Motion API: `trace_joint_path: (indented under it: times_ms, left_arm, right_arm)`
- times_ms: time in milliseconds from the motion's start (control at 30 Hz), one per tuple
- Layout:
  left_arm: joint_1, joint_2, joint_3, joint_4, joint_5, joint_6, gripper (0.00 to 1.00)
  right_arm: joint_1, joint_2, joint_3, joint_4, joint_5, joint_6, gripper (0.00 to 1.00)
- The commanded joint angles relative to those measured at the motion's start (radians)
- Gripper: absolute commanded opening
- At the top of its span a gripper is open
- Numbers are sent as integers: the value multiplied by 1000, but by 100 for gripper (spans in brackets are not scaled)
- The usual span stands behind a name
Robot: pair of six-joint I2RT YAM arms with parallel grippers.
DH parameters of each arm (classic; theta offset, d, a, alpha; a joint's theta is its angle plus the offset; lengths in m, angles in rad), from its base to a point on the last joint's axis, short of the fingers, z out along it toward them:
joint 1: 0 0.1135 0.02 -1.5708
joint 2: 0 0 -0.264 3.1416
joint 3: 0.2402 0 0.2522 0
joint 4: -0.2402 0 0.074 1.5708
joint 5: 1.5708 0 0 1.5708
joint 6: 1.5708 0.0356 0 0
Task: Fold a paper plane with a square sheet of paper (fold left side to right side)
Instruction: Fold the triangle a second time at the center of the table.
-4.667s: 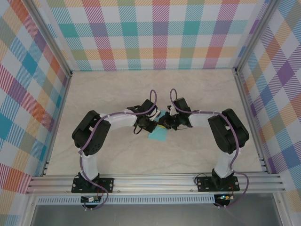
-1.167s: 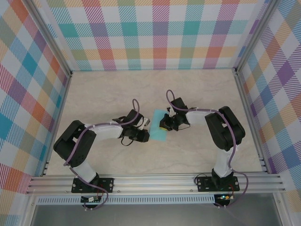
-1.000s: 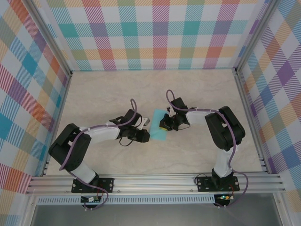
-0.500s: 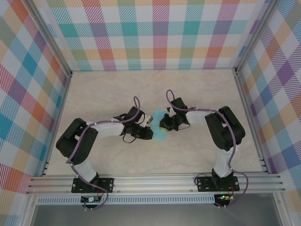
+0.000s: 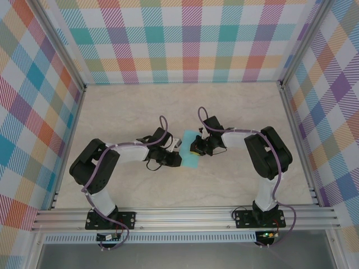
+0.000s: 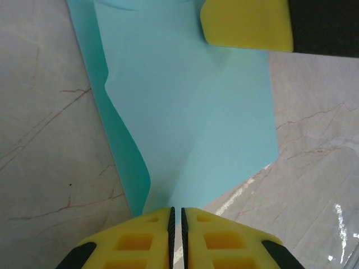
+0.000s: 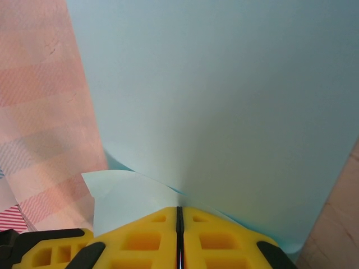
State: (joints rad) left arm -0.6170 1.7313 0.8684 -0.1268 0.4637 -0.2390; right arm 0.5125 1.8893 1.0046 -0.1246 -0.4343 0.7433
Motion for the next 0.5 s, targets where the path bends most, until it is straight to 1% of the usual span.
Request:
trace_joint_path:
  times_ms: [0, 67, 167, 467]
  left_arm:
    - [25, -65, 3, 13, 43, 18, 13]
    - [25, -78, 8, 7, 57, 20, 13]
    - [25, -82, 18, -20, 27, 33, 13]
    - [31, -3, 53, -51, -11, 62, 11]
  right_arm:
    - [6, 33, 5, -71, 35, -19, 10]
    - [6, 33, 5, -72, 34, -19, 10]
    - [8, 34, 7, -73, 35, -19, 10]
    - [13, 39, 11, -76, 34, -19, 10]
